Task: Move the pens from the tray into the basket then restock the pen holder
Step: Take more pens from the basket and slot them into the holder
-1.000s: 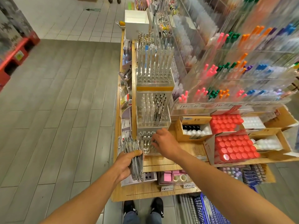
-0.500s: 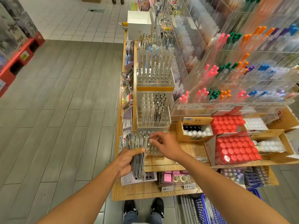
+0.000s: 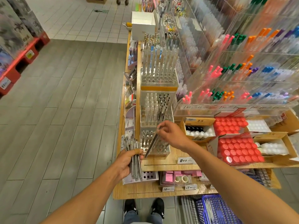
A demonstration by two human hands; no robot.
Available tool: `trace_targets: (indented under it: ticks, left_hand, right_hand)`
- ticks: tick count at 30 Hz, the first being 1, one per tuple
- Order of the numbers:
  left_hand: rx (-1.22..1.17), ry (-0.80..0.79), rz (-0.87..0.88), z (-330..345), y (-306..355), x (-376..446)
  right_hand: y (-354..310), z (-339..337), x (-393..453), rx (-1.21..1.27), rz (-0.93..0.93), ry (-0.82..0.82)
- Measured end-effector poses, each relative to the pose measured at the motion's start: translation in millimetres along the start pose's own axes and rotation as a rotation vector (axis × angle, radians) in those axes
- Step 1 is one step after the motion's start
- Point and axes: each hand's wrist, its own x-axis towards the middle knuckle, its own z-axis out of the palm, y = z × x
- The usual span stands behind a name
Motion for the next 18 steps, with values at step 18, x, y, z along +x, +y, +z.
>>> trace_targets:
  ticks: [18]
  left_hand:
    - [-0.167, 0.016, -0.040, -25, -4, 9]
  right_hand:
    - [26, 20, 20, -0.742, -0.364, 0.060]
